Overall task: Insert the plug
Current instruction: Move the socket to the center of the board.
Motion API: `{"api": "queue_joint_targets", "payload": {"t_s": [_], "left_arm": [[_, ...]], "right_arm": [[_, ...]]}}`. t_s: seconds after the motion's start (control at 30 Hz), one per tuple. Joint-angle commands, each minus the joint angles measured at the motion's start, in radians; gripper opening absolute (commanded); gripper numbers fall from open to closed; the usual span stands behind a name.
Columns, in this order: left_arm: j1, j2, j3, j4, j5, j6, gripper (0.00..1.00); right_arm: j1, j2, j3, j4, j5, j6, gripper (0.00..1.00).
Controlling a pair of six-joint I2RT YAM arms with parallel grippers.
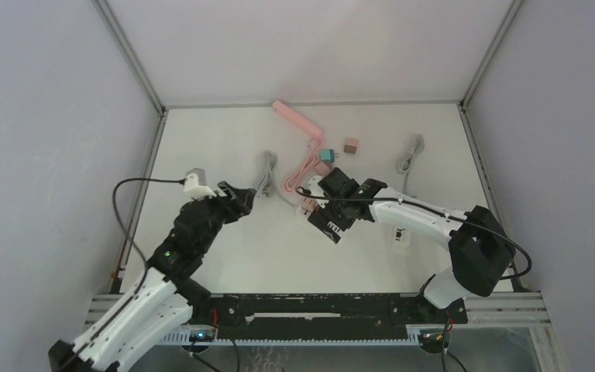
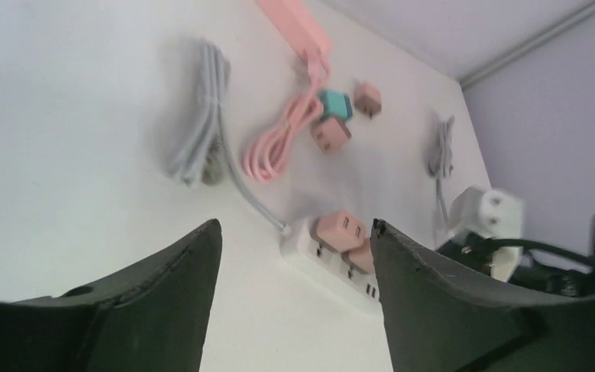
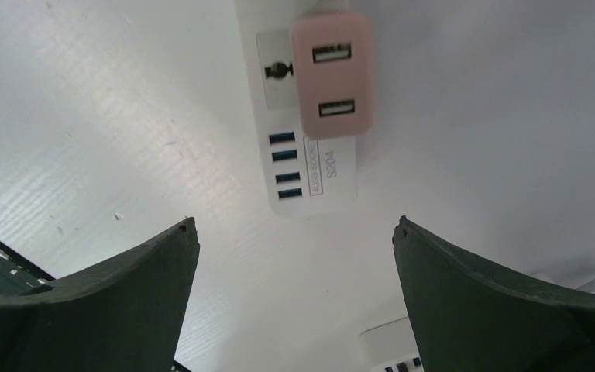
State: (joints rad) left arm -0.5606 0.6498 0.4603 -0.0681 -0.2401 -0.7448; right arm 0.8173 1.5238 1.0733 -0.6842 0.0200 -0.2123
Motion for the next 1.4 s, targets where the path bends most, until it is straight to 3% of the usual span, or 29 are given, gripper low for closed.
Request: {"api": "queue_joint_targets", "payload": {"t_s": [0.0, 0.1, 0.23, 0.4, 0.7, 0.93, 1.13, 1.37], "left_arm": [[0.001, -0.197, 0.124, -0.238, -0.185, 0.158, 0.79], [0.001, -0.282, 0.189, -0.293, -0.219, 0.216, 0.90], [0.001, -0.331, 0.283, -0.328, -0.295, 0.371, 0.95], [0.002, -0.346, 0.284, -0.312, -0.359, 0.505, 0.96], [0.025, -0.375, 0.230, -0.308, -0.319, 0.533, 0.95], [0.124, -0.375, 0.222, -0.303, -0.233, 0.512, 0.95], [0.144, -0.373, 0.218, -0.303, -0.224, 0.504, 0.95], [0.148, -0.314, 0.228, -0.338, -0.202, 0.418, 1.00]], "right_arm": [[-0.012, -0.019, -0.032, 0.098, 0.006, 0.045, 1.00], [-0.015, 0.024, -0.040, 0.113, 0.012, 0.041, 1.00], [-0.021, 0.081, -0.039, 0.134, -0.001, 0.031, 0.99], [-0.033, 0.137, -0.039, 0.163, -0.012, 0.028, 0.94], [-0.027, 0.204, -0.011, 0.156, -0.042, 0.024, 0.74], [0.028, 0.257, 0.089, 0.148, -0.086, 0.037, 0.56], [0.097, 0.377, 0.254, 0.162, -0.066, 0.106, 0.51], [0.148, 0.588, 0.548, 0.104, -0.014, 0.192, 0.54]]}}
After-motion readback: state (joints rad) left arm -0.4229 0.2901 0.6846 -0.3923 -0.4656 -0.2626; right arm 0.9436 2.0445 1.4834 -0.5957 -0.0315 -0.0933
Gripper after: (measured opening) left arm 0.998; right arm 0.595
